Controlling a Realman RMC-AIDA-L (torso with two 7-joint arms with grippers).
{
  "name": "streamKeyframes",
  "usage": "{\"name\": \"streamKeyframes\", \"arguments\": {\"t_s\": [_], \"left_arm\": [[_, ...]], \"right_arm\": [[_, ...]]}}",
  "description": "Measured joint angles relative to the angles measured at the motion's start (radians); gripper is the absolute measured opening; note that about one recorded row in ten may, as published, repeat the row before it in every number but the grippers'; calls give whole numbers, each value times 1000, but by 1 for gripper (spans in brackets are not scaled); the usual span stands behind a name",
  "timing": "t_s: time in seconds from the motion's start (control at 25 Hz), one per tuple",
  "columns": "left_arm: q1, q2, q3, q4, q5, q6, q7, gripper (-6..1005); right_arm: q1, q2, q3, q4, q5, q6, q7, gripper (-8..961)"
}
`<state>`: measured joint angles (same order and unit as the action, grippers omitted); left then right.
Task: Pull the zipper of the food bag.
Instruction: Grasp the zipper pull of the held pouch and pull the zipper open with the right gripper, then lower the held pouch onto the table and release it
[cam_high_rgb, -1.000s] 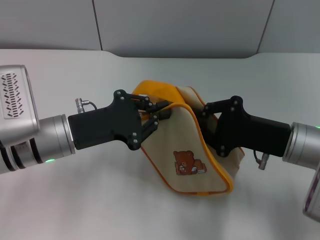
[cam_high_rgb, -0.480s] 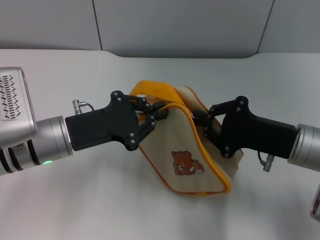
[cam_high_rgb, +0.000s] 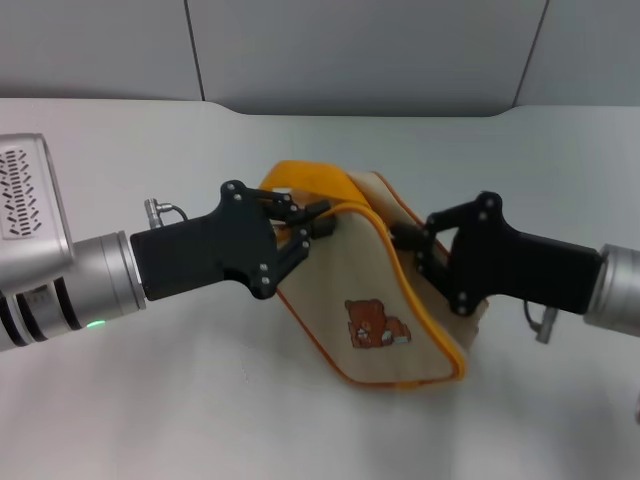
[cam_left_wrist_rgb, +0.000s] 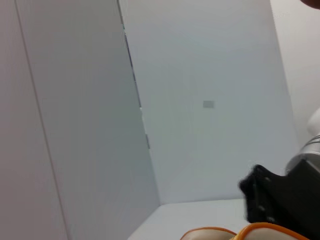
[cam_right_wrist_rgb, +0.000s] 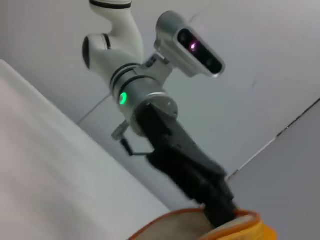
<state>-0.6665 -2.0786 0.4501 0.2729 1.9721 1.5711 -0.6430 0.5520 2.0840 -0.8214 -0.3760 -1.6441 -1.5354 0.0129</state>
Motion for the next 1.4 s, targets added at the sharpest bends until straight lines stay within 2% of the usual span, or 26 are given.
{"name": "streamKeyframes", "arguments": {"t_s": [0.2, 0.48, 0.68, 0.84, 1.08, 1.2, 1.4], "left_arm": [[22, 2, -1, -2, -70, -32, -1, 79], [52, 6, -1, -15, -132, -87, -5, 80], [66, 7, -1, -17, -137, -96, -22, 80], [94, 6, -2, -21, -145, -93, -44, 78], [180, 2, -3, -105, -231, -90, -30, 73], [219, 1, -4, -147, -260, -86, -8, 70], [254, 2, 6, -168, -261, -82, 0, 64]], "right_arm": [[-80, -1, -2, -148, -116, -10, 153, 26], [-143, -1, 3, -222, -182, -18, 236, 65], [-165, -1, 27, -219, -162, -15, 255, 93], [-153, -2, 52, -164, -120, -19, 280, 114], [-133, -8, 67, -98, -35, -17, 417, 148], [-111, -16, 113, -67, -28, -27, 526, 164], [-83, -33, 202, 1, -27, -78, 667, 400]]}}
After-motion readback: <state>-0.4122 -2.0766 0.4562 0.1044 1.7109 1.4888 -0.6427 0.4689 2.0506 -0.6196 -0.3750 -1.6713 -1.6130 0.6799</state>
